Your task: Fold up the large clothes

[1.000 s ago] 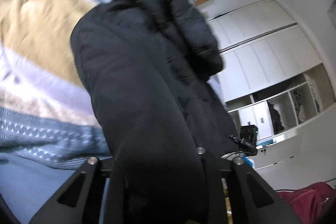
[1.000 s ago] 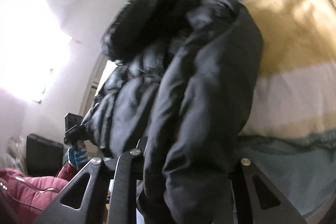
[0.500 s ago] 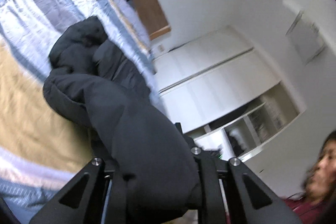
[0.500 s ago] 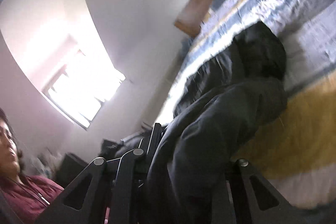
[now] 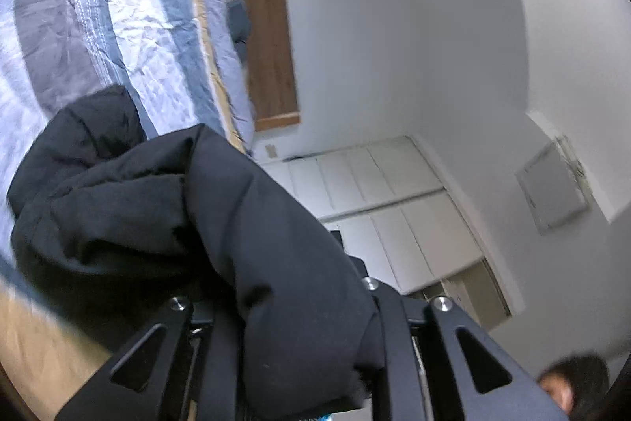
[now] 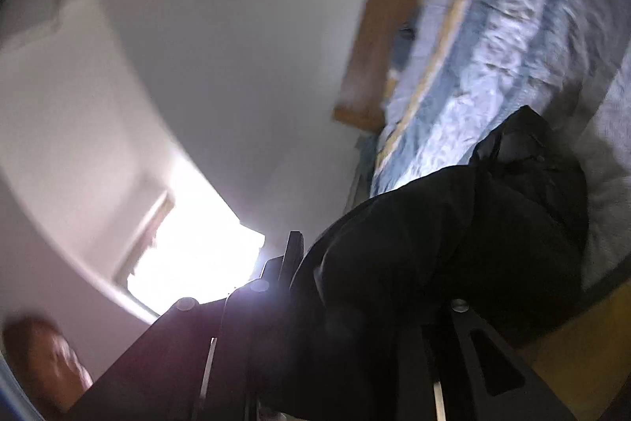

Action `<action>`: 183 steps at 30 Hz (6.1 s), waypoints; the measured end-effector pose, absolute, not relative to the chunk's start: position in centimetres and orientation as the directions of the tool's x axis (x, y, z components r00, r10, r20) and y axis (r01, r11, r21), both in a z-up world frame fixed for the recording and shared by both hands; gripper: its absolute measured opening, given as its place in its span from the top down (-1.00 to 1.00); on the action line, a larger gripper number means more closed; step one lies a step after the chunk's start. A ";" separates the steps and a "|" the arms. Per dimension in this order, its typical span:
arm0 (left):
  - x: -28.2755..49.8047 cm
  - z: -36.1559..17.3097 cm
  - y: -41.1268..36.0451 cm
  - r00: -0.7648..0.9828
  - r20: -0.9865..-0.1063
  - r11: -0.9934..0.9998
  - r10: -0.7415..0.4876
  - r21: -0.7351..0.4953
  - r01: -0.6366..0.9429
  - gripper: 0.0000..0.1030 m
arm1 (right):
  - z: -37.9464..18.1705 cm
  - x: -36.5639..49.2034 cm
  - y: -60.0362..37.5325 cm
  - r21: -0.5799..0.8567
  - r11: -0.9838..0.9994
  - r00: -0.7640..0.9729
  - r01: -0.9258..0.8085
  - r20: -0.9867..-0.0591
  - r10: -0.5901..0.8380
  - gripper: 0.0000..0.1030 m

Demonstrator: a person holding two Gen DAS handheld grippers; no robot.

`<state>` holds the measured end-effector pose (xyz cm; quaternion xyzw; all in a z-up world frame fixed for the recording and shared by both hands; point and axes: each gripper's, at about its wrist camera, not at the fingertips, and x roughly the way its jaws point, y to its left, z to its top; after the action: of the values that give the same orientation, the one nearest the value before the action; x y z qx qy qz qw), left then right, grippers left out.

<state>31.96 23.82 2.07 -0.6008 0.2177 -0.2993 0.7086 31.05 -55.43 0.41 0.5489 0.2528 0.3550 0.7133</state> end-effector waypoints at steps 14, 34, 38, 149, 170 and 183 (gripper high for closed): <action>57.7 -6.1 23.5 0.754 -0.436 0.541 -0.491 -0.831 -0.129 0.66 | -6.7 53.1 -51.8 0.823 0.555 0.745 0.121 -0.445 0.497 0.57; 60.7 -13.6 26.7 0.733 -0.246 0.210 -0.634 -0.967 -0.143 -0.05 | -13.3 57.4 -51.4 0.825 0.536 0.675 0.178 -0.499 0.544 -0.52; 59.8 -10.0 28.2 0.742 -0.216 0.207 -0.634 -0.973 -0.105 -0.09 | -10.3 56.3 -53.0 0.833 0.528 0.711 0.166 -0.472 0.521 -0.79; 50.2 -9.2 7.8 0.697 -0.716 0.998 -0.037 -0.064 -0.013 -0.24 | -10.7 45.9 -38.8 0.226 0.958 0.563 -0.174 -0.775 0.285 -0.87; 42.7 -7.4 13.2 0.718 -0.678 0.970 -0.159 -0.244 -0.017 -0.24 | -9.3 39.8 -41.1 0.227 0.965 0.551 -0.128 -0.793 0.260 -0.89; 47.4 -8.4 23.0 0.668 -0.710 0.901 -0.223 -0.412 -0.138 -0.34 | -8.1 44.9 -49.9 0.395 0.917 0.579 0.059 -0.762 0.291 -0.99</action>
<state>47.39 22.99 -8.44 -0.2215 0.4070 -0.0240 0.8859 44.87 -49.86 -8.11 0.1929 0.4540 0.0668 0.8673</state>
